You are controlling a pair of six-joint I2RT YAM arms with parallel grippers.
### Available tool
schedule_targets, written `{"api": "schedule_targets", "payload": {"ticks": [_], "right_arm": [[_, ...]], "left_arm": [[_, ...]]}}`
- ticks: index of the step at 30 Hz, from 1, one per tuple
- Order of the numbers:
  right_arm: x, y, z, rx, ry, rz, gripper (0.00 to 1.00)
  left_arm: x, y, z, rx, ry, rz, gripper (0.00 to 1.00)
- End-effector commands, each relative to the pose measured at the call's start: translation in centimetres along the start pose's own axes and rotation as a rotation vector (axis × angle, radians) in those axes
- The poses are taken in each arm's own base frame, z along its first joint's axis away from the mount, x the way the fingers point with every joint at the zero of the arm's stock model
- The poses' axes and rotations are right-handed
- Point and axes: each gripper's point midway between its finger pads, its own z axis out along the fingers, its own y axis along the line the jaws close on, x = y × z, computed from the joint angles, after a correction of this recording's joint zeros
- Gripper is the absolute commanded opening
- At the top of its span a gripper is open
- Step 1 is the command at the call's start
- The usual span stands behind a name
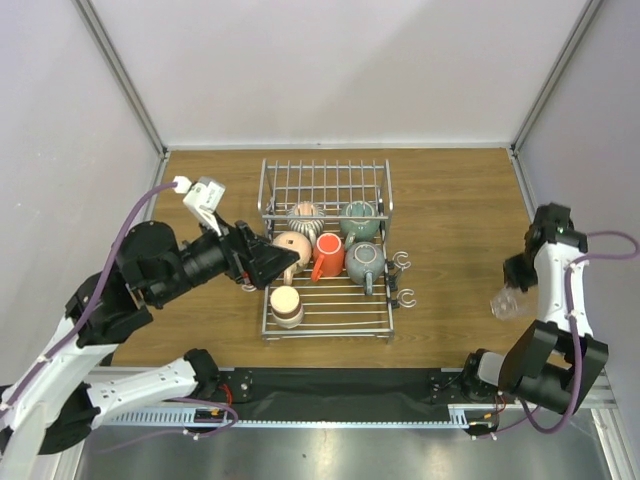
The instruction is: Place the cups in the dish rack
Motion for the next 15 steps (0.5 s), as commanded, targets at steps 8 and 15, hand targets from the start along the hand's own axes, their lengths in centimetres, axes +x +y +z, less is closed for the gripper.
{"api": "schedule_targets", "payload": {"ticks": [8,15], "right_arm": [[-2.8,13.1,-19.9,-0.731,-0.022,-0.057,0.00],[0.1,16.8,-38.4,-1.487,0.051,-0.210,0.00]], "left_arm": [[-1.8,-3.6,3.2,0.141,-0.019,-0.047,1.00],[-4.7,-6.6,4.2,0.245,-0.086,-0.083,1.00]]}}
